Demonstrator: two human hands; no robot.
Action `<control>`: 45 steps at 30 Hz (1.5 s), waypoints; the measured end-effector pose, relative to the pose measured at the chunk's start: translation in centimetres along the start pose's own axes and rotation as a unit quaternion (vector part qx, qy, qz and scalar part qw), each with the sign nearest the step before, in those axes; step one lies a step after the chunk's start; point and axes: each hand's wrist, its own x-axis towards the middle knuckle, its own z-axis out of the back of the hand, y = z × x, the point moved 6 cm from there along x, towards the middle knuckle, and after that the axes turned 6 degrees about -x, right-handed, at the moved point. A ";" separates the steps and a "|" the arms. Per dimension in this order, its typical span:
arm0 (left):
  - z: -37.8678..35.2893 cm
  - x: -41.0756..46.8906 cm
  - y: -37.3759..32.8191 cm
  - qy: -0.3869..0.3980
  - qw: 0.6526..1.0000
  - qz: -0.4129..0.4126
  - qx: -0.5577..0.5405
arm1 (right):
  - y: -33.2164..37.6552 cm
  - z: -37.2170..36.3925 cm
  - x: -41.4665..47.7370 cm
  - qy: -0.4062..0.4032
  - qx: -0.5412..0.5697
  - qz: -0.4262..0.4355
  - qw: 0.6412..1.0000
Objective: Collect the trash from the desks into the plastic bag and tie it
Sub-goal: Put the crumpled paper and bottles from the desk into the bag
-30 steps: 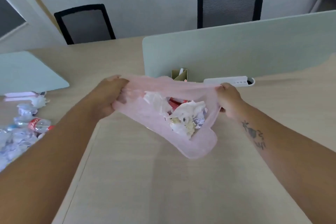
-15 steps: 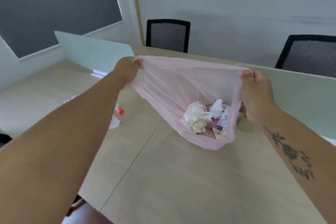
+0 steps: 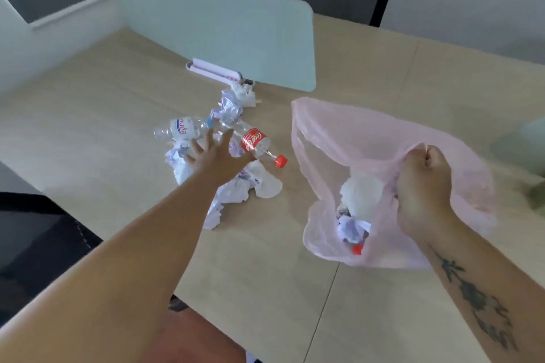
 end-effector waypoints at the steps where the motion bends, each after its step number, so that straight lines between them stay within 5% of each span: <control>1: -1.5 0.1 1.5 0.030 0.999 -0.005 0.025 | -0.4 -1.4 -0.6 0.008 -0.011 -0.004 1.000; 4: -5.4 0.1 4.2 0.098 0.992 -0.019 0.073 | -1.3 -3.5 -1.7 0.017 -0.056 -0.008 0.998; 12: -6.8 1.3 4.7 0.001 0.991 -0.068 -0.117 | -2.0 -3.2 -0.2 -0.067 -0.082 -0.053 0.993; 18: -1.9 0.9 -0.3 -0.031 0.949 -0.155 -0.273 | -0.2 -2.7 1.9 -0.112 -0.030 -0.058 0.992; 25: -4.2 -5.4 -14.2 0.144 0.881 -0.282 -0.351 | 1.2 -0.3 3.4 -0.143 -0.002 -0.060 0.988; 30: -9.7 -6.7 -17.0 0.318 0.890 -0.261 -0.194 | 1.4 1.1 3.2 -0.152 -0.024 -0.047 0.987; 34: -6.2 -5.7 -12.7 0.119 0.908 -0.323 -0.237 | 0.6 1.0 2.7 -0.123 -0.068 -0.029 0.990; 36: -5.3 -4.9 -7.3 0.036 0.930 -0.325 -0.170 | -0.5 0.4 2.2 -0.114 -0.109 -0.021 0.987; 40: -7.0 -4.3 4.9 0.030 0.956 -0.276 0.094 | -2.3 -1.7 1.3 -0.097 -0.140 -0.021 0.985; 45: -6.1 -1.5 8.4 -0.036 0.970 -0.224 0.090 | -3.2 -4.4 0.3 -0.078 -0.202 0.007 0.976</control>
